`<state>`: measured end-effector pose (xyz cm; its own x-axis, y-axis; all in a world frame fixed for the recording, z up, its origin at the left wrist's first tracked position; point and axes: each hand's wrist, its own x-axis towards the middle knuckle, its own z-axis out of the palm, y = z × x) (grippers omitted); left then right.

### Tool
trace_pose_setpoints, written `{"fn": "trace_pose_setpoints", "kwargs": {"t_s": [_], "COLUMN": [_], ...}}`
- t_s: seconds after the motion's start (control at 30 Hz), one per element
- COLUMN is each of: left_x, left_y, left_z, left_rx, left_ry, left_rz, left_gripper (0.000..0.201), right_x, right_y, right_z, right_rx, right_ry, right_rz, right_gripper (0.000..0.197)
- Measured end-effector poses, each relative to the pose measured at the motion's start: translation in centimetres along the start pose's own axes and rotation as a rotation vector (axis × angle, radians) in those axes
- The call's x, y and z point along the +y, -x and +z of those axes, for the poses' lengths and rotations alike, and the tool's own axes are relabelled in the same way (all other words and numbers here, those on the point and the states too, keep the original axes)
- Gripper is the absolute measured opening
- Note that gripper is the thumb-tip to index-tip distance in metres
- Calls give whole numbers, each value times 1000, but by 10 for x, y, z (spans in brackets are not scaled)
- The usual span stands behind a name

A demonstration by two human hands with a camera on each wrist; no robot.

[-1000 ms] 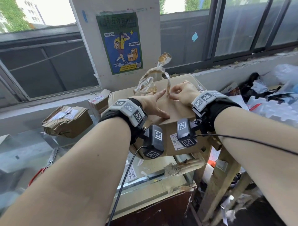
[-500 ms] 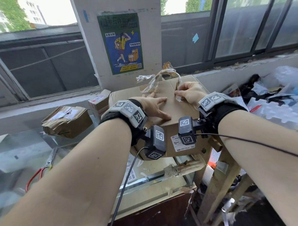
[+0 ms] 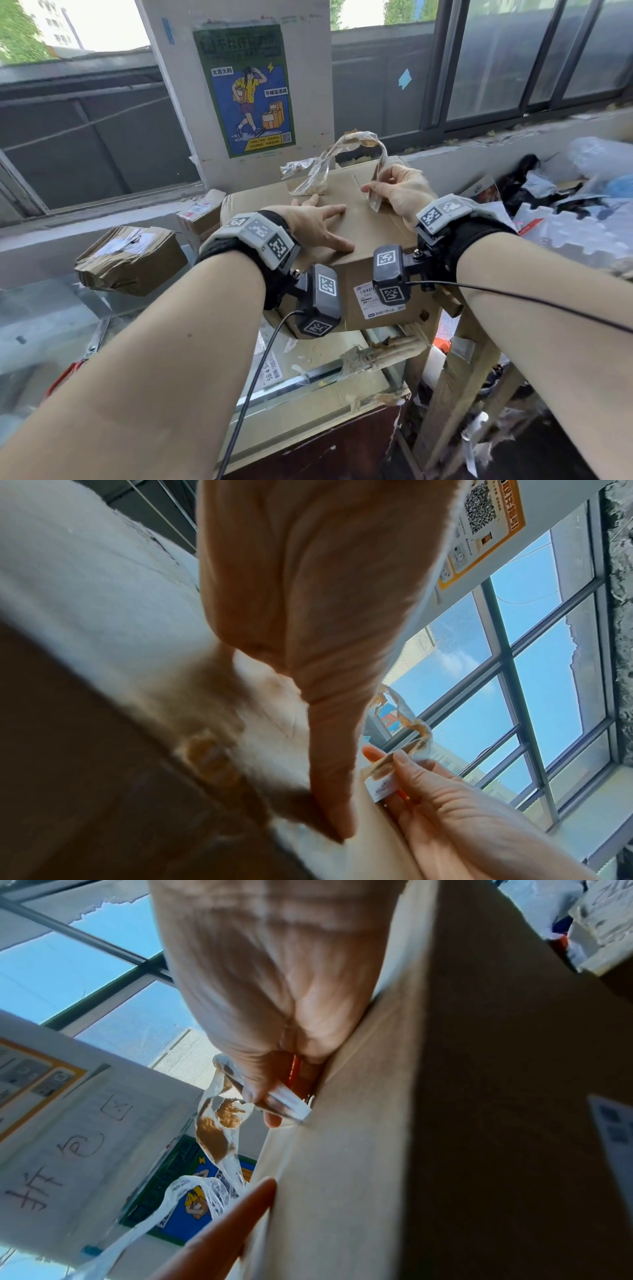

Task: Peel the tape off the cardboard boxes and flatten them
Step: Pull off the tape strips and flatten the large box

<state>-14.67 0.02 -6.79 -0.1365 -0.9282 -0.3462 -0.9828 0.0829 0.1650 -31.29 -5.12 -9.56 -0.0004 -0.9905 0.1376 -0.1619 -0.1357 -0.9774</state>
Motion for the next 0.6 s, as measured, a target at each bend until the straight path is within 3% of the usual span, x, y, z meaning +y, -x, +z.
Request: {"fn": "trace_pose_setpoints", "kwargs": {"t_s": [0.13,0.27,0.43,0.6], "left_x": [3,-1,-8,-4], "left_y": [5,17,41,59], "left_z": [6,-9,-44,-47], "left_rx": [27,97,124,97], "left_ry": [33,32,-90,-228], "left_rz": [-35,-53,-75,-46], "left_gripper": [107,128,109,93], "right_x": [-6,-31,-59,-61], "right_y": [6,4,10,26], "right_z": [5,17,41,66], "right_rx": [-3,28,35,-10], "right_ry": [-23,-123,-257,-422], "right_rz": [-60,4,41,105], "right_gripper": [26,26,24,19]}}
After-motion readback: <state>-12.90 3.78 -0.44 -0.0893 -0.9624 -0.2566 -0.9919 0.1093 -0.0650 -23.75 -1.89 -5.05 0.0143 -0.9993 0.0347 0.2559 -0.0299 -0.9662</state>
